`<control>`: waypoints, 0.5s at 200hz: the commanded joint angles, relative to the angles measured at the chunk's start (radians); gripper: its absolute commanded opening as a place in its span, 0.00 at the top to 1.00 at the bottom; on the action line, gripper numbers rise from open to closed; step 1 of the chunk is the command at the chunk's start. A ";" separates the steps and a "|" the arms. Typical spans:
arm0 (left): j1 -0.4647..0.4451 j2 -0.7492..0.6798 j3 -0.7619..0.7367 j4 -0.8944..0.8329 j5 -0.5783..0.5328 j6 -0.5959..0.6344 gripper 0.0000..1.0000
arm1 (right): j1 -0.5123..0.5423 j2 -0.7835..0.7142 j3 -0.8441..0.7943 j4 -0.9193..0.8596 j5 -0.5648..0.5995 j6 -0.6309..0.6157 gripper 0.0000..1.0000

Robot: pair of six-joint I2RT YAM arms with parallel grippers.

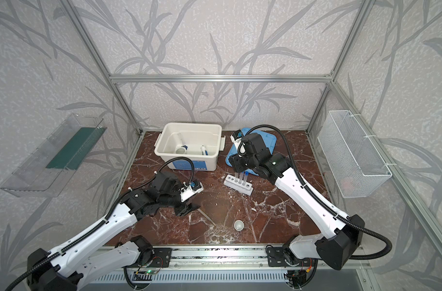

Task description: Organize the chemistry lab equipment

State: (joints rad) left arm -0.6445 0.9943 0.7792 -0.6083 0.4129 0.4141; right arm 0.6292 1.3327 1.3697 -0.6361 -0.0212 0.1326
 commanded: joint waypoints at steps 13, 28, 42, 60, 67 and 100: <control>-0.070 0.093 0.019 -0.038 -0.041 0.127 0.37 | -0.020 -0.114 -0.108 0.046 -0.031 0.000 0.42; -0.110 0.146 0.023 -0.037 -0.083 0.160 0.37 | -0.033 -0.145 -0.148 0.049 -0.036 0.005 0.42; -0.145 0.192 0.026 -0.034 -0.124 0.186 0.37 | -0.044 -0.166 -0.175 0.049 -0.040 0.006 0.42; -0.172 0.239 0.020 -0.003 -0.143 0.203 0.37 | -0.058 -0.187 -0.201 0.052 -0.049 0.009 0.42; -0.180 0.253 0.014 0.016 -0.149 0.206 0.37 | -0.063 -0.193 -0.210 0.055 -0.053 0.011 0.42; -0.215 0.320 0.019 0.053 -0.159 0.232 0.38 | -0.081 -0.211 -0.241 0.060 -0.065 0.010 0.42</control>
State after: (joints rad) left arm -0.8383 1.2797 0.7807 -0.5869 0.2806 0.5838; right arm 0.5625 1.1481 1.1534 -0.6018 -0.0647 0.1379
